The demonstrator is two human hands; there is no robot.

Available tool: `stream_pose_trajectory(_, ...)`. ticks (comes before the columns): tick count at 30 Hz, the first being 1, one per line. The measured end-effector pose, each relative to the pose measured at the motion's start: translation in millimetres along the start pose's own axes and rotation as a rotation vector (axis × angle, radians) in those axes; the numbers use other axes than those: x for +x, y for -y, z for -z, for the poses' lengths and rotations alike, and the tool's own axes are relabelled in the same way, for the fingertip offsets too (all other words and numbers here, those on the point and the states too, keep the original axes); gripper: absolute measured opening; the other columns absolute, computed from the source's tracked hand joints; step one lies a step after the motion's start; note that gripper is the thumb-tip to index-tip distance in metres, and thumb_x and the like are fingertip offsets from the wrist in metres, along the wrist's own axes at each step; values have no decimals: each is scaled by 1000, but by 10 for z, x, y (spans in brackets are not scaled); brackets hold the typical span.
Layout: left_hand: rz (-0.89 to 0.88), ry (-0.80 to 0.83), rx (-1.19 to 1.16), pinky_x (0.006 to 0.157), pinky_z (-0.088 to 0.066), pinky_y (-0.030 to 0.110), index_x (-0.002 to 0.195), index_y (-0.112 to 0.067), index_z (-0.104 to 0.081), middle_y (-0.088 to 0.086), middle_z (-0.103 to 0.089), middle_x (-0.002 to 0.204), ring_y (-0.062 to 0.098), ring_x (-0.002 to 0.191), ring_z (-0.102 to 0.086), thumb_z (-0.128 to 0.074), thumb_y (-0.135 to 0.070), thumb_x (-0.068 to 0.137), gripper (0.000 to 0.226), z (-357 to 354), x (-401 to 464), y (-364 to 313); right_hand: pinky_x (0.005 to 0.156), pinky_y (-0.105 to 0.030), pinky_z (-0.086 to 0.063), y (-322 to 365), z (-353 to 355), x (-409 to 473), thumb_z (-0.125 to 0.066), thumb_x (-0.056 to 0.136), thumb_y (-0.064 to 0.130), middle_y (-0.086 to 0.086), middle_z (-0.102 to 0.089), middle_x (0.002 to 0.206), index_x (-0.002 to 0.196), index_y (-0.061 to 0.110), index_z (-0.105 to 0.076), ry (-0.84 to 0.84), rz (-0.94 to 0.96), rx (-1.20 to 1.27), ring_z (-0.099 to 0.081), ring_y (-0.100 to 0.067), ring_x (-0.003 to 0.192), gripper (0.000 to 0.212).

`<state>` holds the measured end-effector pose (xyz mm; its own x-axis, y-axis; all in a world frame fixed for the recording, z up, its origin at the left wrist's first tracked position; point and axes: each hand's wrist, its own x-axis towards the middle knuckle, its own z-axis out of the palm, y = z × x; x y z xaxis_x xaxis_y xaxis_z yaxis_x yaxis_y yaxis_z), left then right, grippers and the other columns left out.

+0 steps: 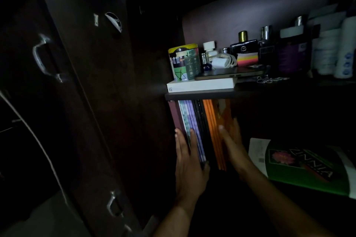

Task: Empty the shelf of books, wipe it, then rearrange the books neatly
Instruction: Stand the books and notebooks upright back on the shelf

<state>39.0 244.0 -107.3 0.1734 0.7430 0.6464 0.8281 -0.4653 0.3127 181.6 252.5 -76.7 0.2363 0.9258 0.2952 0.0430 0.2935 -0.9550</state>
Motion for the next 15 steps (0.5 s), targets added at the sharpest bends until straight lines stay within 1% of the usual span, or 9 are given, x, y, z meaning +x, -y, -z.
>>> stream_pose_trajectory(2,9,4,-8,115,-8,27,159,-27,17,5,39,160,22,151,29,-68,-14,87,112,-29,2,12,124,-54,-15,-295,-173,-49,-30,76,95,15,-15,166,153,58,-10,5,-70,19,-16,-11,153,88)
stream_pose_trajectory(4,22,28,-9,114,-14,26,158,-25,19,5,42,159,22,150,32,-65,-8,88,111,-63,16,45,124,-55,-11,-399,-296,-7,-20,75,98,13,-14,167,154,54,-8,-23,-75,-13,-12,-13,154,91)
stream_pose_trajectory(5,20,35,-22,114,-14,26,157,-25,21,4,44,157,21,149,34,-64,-5,88,111,-61,24,45,124,-54,-10,-387,-317,10,-18,74,99,11,-12,168,155,52,-7,-25,-69,-29,-10,-13,154,94)
stream_pose_trajectory(7,12,50,-58,115,-14,28,155,-26,22,2,47,156,20,147,37,-64,-3,88,112,-35,15,22,124,-56,-9,-328,-295,1,-19,72,100,12,-7,168,153,55,-4,-14,-81,-29,-6,-13,155,94)
stream_pose_trajectory(9,8,56,-76,114,-16,28,156,-25,22,1,47,156,21,148,36,-66,-9,89,111,-20,14,6,124,-57,-10,-347,-223,-9,-23,70,101,16,-3,168,151,59,1,45,-106,-12,-2,-12,155,94)
stream_pose_trajectory(10,10,44,-77,112,-18,27,157,-24,20,2,45,157,22,149,34,-68,-11,88,112,-22,12,9,123,-58,-12,-328,-200,-35,-25,71,100,17,-4,167,150,61,0,56,-98,-9,-4,-13,155,92)
stream_pose_trajectory(12,8,26,-65,112,-18,29,159,-22,17,4,41,159,23,150,32,-69,-14,87,112,-47,15,25,123,-55,-15,-274,-197,-84,-28,83,90,14,-7,168,152,59,-2,-31,-11,-56,-10,-14,153,80)
stream_pose_trajectory(14,9,21,-68,113,-22,30,159,-22,15,4,40,160,23,150,31,-68,-19,90,108,-75,11,43,121,-43,-15,-179,-197,-123,-31,96,69,14,-4,167,156,50,-3,-164,168,-165,-9,-11,153,69)
stream_pose_trajectory(15,8,16,-84,113,-26,32,160,-24,15,3,40,160,22,151,30,-67,-23,92,107,-81,10,50,120,-39,-14,-118,-186,-138,-33,99,59,16,-2,167,158,47,-3,-218,279,-227,-7,-10,154,66)
